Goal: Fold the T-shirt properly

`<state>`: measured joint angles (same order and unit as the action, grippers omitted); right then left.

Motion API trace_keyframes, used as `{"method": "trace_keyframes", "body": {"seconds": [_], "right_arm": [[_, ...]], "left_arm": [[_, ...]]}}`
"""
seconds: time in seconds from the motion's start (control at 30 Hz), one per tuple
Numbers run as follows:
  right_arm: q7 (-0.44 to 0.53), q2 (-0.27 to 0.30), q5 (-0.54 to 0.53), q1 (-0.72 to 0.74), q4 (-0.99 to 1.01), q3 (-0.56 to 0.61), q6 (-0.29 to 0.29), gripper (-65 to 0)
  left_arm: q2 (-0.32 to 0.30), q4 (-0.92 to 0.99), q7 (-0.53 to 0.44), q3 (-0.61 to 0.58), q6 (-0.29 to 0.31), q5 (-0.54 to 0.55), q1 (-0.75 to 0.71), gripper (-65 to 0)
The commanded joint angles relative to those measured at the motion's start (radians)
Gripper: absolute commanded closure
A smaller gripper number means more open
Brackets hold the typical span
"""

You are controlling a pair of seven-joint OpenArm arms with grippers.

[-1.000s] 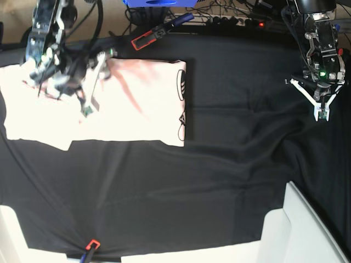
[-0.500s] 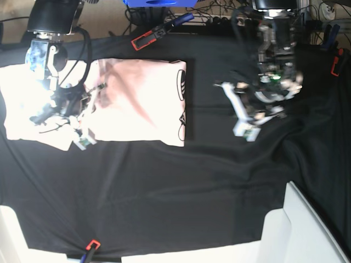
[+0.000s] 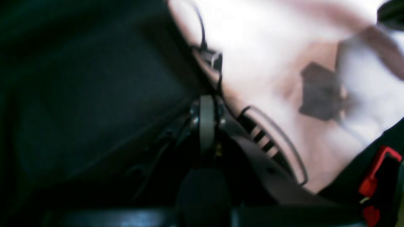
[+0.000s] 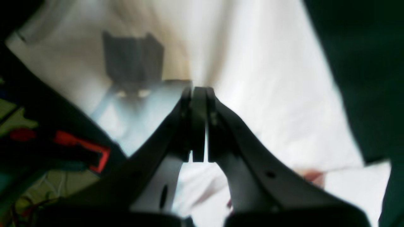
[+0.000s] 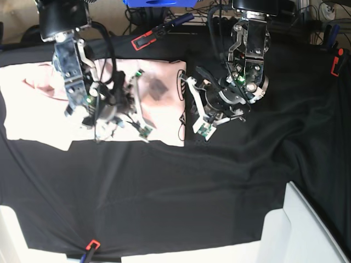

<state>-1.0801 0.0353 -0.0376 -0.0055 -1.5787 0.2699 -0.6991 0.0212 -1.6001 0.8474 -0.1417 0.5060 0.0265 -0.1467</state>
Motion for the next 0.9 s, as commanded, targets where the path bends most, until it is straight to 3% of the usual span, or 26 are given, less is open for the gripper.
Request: {"method": "trace_keyframes", "body": {"seconds": [0.0,0.3,0.47,0.87], "right_arm": [[0.008,0.005,0.002,0.034,0.001,-0.002,0.001,-1.3],[0.05,0.005,0.002,0.134,0.149,-0.002,0.001,-1.3],[0.105,0.005,0.002,0.166,0.257,-0.005,0.001,-1.3],[0.248,0.107,0.002,0.24,0.453,-0.01,0.001,-1.3]], "left_arm": [[-0.007,-0.007,-0.014,0.015,0.0,0.006,0.009,0.0],[-0.158,0.02,-0.012,0.282,0.0,0.005,-0.067,0.0],[-0.234,0.013,-0.012,0.351,0.003,0.005,-0.103,0.0],[-0.243,0.013,-0.012,0.434,0.006,0.005,-0.12,0.0]]}}
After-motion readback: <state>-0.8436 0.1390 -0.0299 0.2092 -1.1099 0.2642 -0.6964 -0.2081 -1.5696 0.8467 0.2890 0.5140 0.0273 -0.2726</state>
